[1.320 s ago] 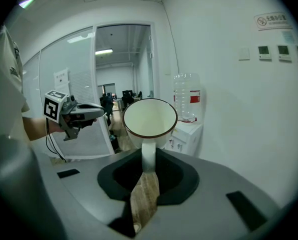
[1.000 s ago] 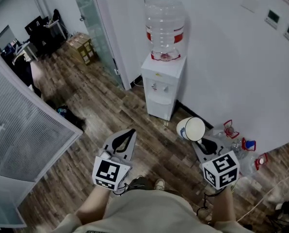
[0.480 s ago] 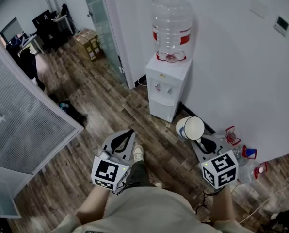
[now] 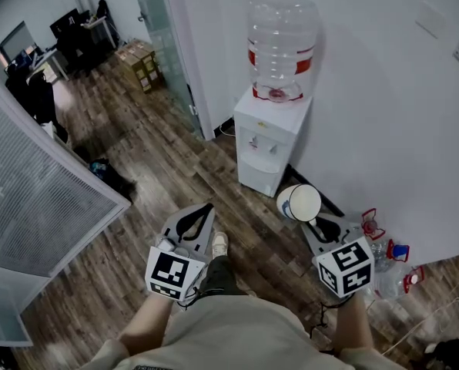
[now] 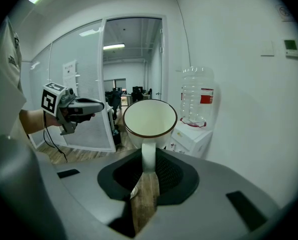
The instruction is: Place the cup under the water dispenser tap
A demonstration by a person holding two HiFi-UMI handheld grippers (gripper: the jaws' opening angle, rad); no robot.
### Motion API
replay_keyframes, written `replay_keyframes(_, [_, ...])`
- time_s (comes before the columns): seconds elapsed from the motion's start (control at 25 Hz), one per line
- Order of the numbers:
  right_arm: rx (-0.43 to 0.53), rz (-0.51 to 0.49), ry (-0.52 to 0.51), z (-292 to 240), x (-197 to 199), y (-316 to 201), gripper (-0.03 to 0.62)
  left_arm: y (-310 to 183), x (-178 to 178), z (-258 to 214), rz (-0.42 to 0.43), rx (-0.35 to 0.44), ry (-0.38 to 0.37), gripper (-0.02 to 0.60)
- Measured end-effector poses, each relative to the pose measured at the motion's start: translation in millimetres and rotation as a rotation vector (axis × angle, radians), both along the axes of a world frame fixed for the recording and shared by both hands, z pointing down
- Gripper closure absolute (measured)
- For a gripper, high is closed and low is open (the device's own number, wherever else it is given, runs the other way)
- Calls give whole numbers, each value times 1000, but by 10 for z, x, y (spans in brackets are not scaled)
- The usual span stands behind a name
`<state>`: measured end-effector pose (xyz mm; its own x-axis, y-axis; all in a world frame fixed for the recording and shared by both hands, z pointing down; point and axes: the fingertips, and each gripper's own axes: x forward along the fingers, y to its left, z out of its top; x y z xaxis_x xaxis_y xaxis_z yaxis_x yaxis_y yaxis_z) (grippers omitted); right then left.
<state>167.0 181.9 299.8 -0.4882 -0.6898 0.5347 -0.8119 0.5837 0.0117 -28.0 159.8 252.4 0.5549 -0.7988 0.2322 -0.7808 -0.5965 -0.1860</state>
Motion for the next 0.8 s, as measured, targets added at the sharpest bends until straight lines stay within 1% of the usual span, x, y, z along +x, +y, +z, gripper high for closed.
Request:
replay_keyframes(0.28, [-45,8,18,144,-202,-517,523,-553,-148,53,20,-19,13,575])
replay_keyframes(0.48, [-97,22,32,260,-384,-1002,523,-1129,-273,104,53,-52,6,575])
replay_keyframes(0.68, [-141,49,64,411,-628,-1525,523,-1734,-488,170,83,-76,5,575])
replay_keyframes(0.8, [-173,75,71,557,-764,-1782,523,-2031,-588,259,120,-86,10,575])
